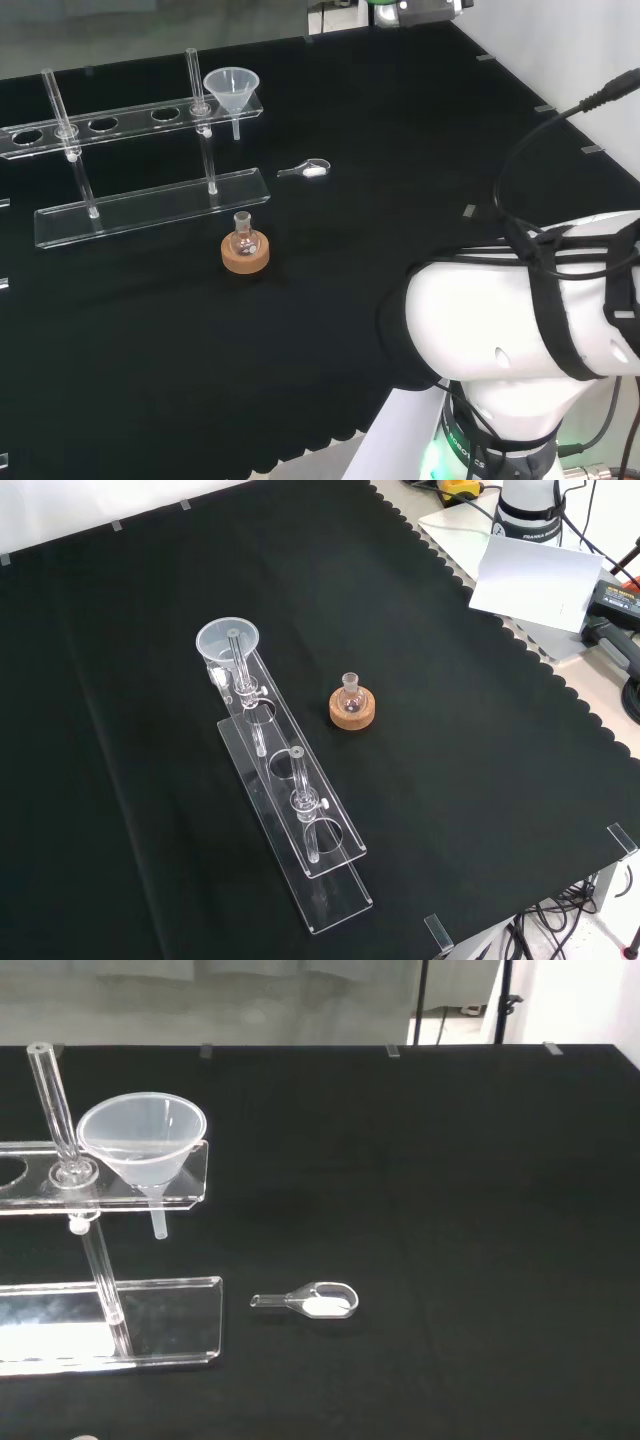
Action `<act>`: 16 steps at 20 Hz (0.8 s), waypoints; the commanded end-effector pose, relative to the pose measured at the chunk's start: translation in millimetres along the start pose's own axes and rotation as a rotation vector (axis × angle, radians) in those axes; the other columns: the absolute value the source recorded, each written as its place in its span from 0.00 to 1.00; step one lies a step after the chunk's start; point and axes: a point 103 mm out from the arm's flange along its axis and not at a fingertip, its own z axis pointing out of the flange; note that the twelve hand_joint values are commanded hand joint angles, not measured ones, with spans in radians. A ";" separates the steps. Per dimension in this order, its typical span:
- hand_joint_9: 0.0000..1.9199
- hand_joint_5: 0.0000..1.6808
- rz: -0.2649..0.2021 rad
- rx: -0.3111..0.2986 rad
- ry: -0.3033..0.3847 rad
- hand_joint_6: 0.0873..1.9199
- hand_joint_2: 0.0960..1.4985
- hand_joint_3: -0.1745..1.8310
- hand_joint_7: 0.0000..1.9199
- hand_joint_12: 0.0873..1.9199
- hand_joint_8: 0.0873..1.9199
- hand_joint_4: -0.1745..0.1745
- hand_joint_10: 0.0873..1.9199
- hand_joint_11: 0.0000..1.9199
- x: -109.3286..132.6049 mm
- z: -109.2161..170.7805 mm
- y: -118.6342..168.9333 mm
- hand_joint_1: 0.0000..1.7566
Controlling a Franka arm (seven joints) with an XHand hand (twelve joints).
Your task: Pick up the funnel from the transparent funnel stand.
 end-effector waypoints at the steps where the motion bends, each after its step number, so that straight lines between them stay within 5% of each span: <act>1: 0.07 0.10 0.024 0.019 0.013 0.00 0.79 0.28 0.00 0.69 0.08 0.58 0.30 0.06 -14.1 18.6 31.5 0.00; 16: 0.07 0.11 -0.117 0.157 0.012 0.00 0.79 0.27 0.00 0.69 0.10 0.57 0.30 0.07 56.4 79.5 156.3 0.00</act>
